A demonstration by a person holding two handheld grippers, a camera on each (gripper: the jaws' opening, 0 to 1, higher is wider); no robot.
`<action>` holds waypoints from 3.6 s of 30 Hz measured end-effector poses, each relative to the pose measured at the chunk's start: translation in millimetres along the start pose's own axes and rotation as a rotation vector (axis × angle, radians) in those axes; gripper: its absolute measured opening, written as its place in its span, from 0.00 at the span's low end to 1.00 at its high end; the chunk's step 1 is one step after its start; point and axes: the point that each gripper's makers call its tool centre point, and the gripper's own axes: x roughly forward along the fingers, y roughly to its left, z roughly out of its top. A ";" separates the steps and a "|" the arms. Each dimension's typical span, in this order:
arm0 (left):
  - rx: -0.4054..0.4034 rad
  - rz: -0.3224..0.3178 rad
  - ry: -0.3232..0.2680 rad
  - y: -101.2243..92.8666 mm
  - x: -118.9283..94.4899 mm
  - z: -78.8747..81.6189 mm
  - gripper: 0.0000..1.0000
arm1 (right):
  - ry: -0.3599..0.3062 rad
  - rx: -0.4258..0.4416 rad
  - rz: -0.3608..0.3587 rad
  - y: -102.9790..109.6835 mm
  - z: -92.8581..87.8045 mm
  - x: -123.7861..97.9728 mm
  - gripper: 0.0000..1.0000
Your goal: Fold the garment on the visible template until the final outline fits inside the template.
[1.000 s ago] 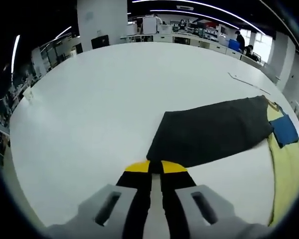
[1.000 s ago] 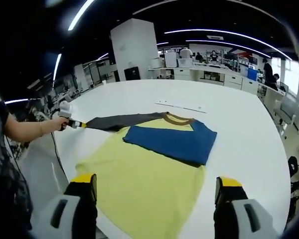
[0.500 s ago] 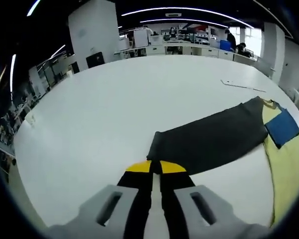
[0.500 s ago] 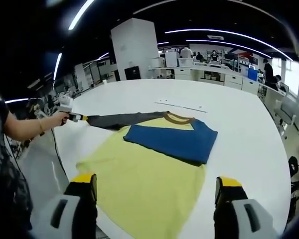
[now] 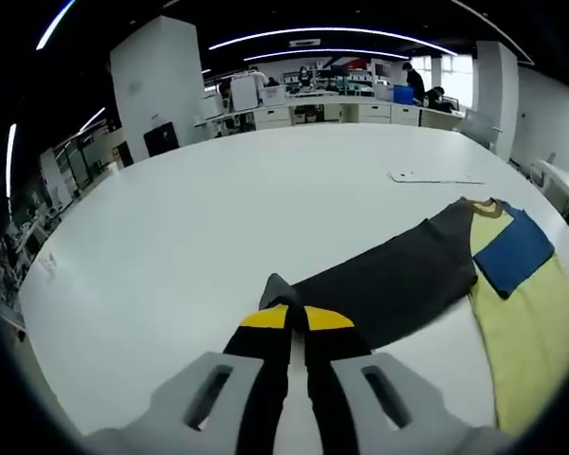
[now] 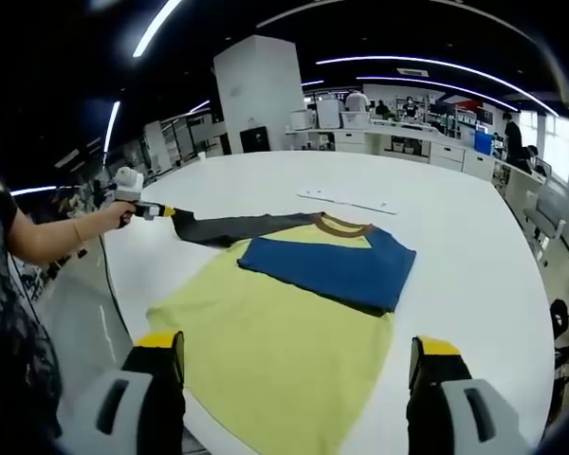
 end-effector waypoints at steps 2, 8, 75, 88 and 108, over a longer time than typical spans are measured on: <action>0.009 -0.012 -0.012 -5.3 -0.6 6.3 0.01 | 0.002 -0.001 0.005 0.6 -1.2 0.9 0.99; 0.022 -0.047 -0.037 -22.0 -2.2 19.7 0.01 | 0.000 0.000 0.019 4.0 -2.9 1.4 0.99; 0.066 -0.404 -0.207 -240.7 -3.2 133.7 0.01 | 0.004 0.017 0.047 7.8 -14.7 2.7 0.99; 0.100 -0.483 -0.207 -298.8 -0.5 137.9 0.01 | 0.006 0.032 0.034 0.5 -17.8 2.2 0.99; 0.117 -0.612 -0.207 -365.7 -5.7 137.0 0.01 | 0.005 0.072 0.008 -8.3 -28.2 -5.6 0.98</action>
